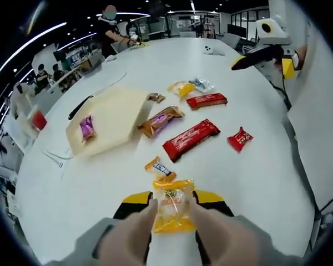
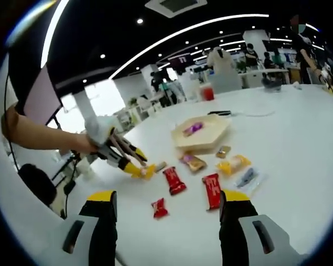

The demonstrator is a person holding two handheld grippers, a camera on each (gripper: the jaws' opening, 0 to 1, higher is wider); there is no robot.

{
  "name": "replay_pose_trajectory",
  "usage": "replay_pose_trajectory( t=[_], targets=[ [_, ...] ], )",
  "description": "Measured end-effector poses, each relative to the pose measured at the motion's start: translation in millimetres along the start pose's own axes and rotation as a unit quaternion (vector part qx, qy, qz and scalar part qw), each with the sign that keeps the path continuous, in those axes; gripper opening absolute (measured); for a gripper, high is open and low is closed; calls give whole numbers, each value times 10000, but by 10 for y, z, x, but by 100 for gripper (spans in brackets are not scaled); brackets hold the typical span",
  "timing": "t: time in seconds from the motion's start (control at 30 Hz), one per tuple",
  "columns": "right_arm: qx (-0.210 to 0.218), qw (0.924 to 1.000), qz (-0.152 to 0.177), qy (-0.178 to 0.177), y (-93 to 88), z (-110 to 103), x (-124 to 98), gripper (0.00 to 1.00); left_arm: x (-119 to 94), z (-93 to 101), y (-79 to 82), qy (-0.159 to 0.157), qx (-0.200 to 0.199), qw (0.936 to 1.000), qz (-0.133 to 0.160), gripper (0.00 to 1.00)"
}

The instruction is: Place the target food into the container with the food tongs after gripping and lifting it, then release it inside without dropping or visibly crushing the food.

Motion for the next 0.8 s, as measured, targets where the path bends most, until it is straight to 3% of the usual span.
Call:
replay_pose_trajectory(
  t=[0.23, 0.8],
  targets=[
    [37, 10000, 12, -29, -4, 38, -12, 76, 36, -27, 44, 132, 53, 9999, -18, 28],
    [79, 10000, 14, -6, -35, 80, -21, 76, 54, -32, 39, 3, -134, 9999, -13, 28]
  ],
)
Point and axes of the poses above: the point that each gripper's makers call its tool centre point, and the gripper's own axes: x roughly forward along the fingers, z roughly to its right, y roughly out of its top, the point moved 9 cm from there along -x, roughly backward along the fingers, and after that the axes turned 7 degrees about y, right-handed, at the moved point
